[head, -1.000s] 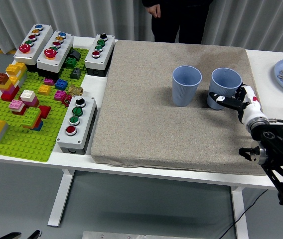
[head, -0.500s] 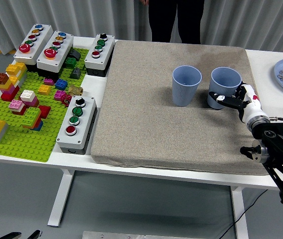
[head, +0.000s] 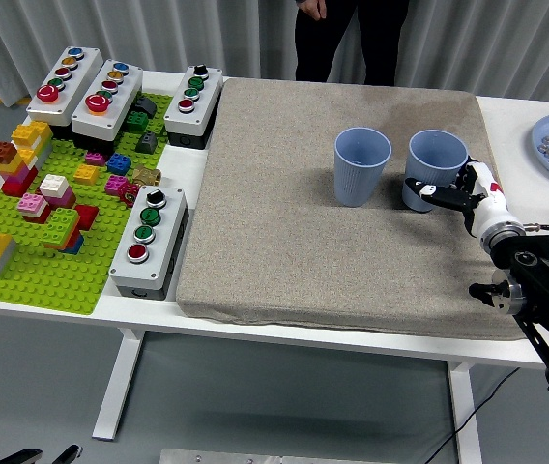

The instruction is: Pick cup pour cup place

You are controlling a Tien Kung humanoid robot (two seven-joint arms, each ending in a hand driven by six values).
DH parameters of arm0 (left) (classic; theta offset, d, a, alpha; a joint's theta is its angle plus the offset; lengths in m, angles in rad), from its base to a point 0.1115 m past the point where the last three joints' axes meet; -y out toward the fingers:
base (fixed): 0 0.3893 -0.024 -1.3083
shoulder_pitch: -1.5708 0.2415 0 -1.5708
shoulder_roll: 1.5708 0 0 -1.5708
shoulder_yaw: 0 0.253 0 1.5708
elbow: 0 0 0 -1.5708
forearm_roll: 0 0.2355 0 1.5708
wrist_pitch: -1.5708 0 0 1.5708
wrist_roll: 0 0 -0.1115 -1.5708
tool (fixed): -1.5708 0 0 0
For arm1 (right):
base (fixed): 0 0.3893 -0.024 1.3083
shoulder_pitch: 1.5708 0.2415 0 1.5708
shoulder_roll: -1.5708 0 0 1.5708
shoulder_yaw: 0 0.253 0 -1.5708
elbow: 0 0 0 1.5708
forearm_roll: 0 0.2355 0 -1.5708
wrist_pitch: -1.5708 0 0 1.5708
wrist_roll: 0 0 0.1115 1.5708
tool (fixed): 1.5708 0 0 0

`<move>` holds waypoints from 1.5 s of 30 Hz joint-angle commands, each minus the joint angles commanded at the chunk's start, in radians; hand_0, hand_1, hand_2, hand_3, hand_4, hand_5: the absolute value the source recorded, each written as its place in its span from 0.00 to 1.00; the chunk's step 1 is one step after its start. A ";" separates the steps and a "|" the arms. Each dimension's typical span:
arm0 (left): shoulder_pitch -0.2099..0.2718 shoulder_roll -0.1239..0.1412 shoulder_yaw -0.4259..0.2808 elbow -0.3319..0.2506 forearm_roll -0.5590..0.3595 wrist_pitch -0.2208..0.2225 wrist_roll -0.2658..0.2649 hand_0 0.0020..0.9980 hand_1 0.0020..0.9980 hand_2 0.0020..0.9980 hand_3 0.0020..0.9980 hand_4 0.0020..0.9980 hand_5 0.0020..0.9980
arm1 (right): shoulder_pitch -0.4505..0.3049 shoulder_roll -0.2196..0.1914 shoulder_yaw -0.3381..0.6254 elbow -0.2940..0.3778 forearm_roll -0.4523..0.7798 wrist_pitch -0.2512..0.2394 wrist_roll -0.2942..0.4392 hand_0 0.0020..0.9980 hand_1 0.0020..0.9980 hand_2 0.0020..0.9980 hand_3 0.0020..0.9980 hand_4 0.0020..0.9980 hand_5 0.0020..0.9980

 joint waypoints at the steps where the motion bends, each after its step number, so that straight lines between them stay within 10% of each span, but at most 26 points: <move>1: 0.000 0.000 0.001 0.000 -0.001 0.000 0.000 0.76 0.79 0.83 0.71 0.51 0.99 | 0.000 0.000 0.000 0.000 -0.003 0.002 -0.002 0.94 0.83 0.90 0.89 0.79 0.05; 45: 0.007 0.001 -0.001 0.000 0.002 0.000 0.000 0.76 0.79 0.83 0.71 0.51 0.99 | -0.011 -0.024 0.026 0.035 -0.087 0.086 -0.076 0.96 0.90 1.00 1.00 0.88 0.12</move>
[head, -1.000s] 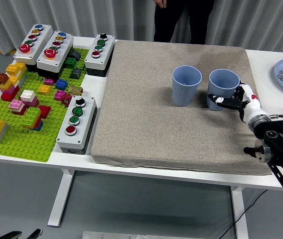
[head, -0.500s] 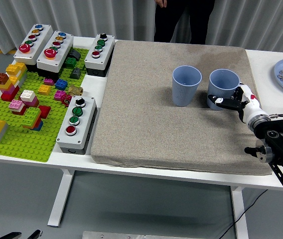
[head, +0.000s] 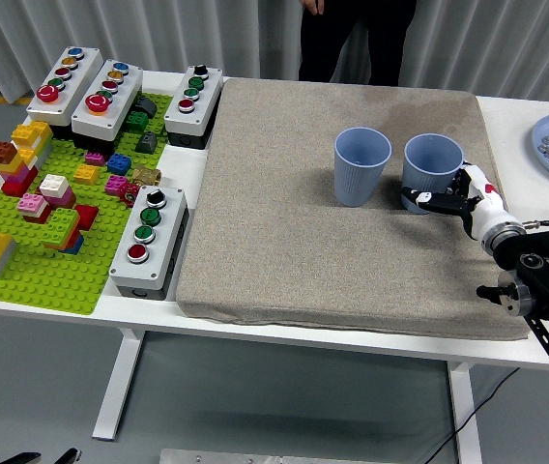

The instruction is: Pick cup pour cup place

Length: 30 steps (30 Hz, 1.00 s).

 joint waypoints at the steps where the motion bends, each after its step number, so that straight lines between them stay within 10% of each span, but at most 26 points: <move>1: 0.000 0.000 -0.001 0.000 0.000 0.000 0.000 0.76 0.79 0.83 0.71 0.51 0.99 | -0.001 -0.006 0.001 0.005 -0.001 0.000 -0.002 0.96 0.90 1.00 1.00 0.88 0.12; 30: 0.004 0.009 -0.034 0.000 0.025 0.001 0.000 0.76 0.79 0.83 0.71 0.51 0.99 | -0.141 -0.166 0.089 0.203 -0.030 0.005 -0.028 0.97 0.90 1.00 0.99 0.90 0.16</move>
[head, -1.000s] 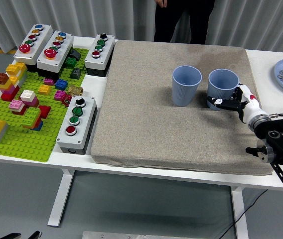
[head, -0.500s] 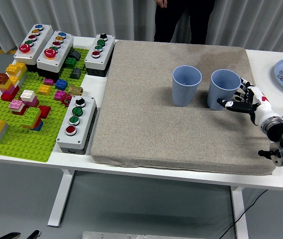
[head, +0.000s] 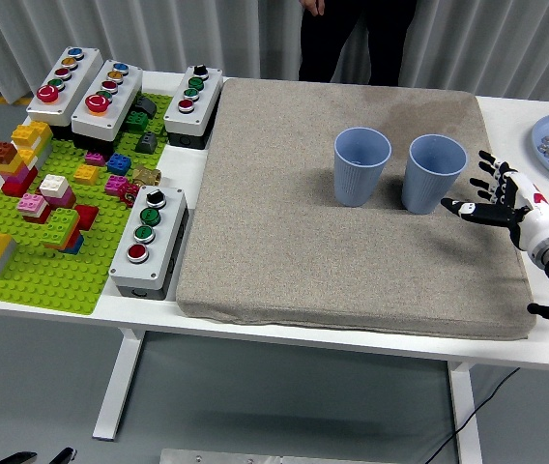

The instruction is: Pick cup pour cup place

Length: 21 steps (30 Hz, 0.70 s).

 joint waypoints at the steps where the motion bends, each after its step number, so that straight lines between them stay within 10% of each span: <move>1: 0.000 0.000 -0.001 0.000 0.001 0.000 0.000 0.76 0.79 0.83 0.71 0.51 0.99 | -0.005 -0.003 0.004 0.007 0.001 -0.001 -0.001 0.97 0.90 1.00 0.99 0.90 0.16; 14: 0.003 0.002 -0.002 0.000 0.005 -0.001 0.000 0.77 0.79 0.83 0.71 0.51 0.99 | -0.046 -0.028 0.038 0.050 0.005 -0.023 0.000 0.96 0.90 1.00 0.98 0.90 0.16; 21: -0.001 0.003 0.012 0.000 -0.003 -0.001 0.000 0.77 0.79 0.83 0.71 0.51 0.99 | 0.105 0.012 0.116 -0.014 0.062 -0.055 0.038 0.95 0.88 0.96 0.93 0.90 0.18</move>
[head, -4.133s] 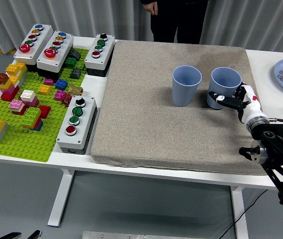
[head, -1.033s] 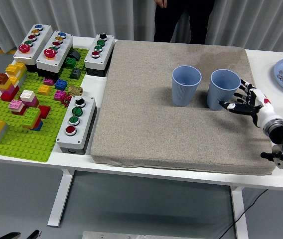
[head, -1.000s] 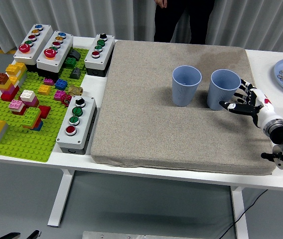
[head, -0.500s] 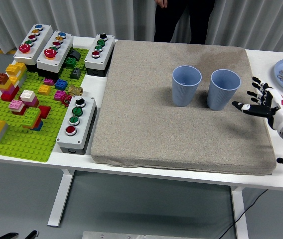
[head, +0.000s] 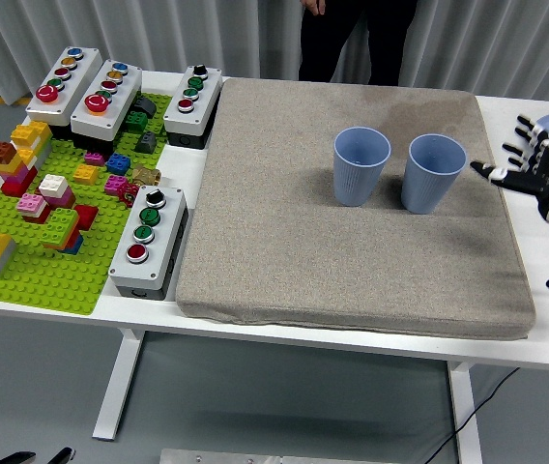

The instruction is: Pick cup pour cup place

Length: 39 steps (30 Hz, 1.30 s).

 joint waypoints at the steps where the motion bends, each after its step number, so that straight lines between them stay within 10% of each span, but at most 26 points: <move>1: 0.000 0.000 0.001 0.000 -0.001 0.000 0.000 0.77 0.79 0.83 0.71 0.51 0.99 | 0.006 0.001 0.004 -0.004 0.002 0.000 0.000 0.95 0.88 0.96 0.93 0.90 0.18; 11: -0.013 0.005 0.019 0.000 -0.022 0.001 -0.005 0.77 0.79 0.83 0.71 0.51 0.99 | 0.164 0.020 0.082 -0.123 0.115 -0.036 0.020 0.95 0.86 0.95 0.91 0.88 0.26; 12: -0.013 0.005 0.019 0.000 -0.022 0.001 -0.005 0.77 0.79 0.83 0.71 0.51 0.99 | 0.166 0.021 0.083 -0.127 0.123 -0.038 0.022 0.94 0.84 0.89 0.86 0.83 0.72; 17: -0.017 0.003 0.019 0.000 -0.022 0.002 -0.006 0.77 0.79 0.83 0.71 0.51 0.99 | 0.169 0.033 0.080 -0.142 0.151 -0.046 0.030 0.94 0.84 0.89 0.86 0.83 0.72; 18: -0.017 0.003 0.019 0.000 -0.018 0.001 -0.006 0.77 0.79 0.83 0.71 0.51 0.99 | 0.169 0.037 0.079 -0.144 0.161 -0.047 0.032 0.94 0.83 0.88 0.84 0.82 1.00; 39: -0.018 -0.001 0.014 0.000 -0.012 0.002 -0.008 0.77 0.79 0.83 0.71 0.51 0.98 | 0.165 0.049 0.092 -0.137 0.149 -0.040 0.026 0.95 0.83 0.88 0.85 0.82 1.00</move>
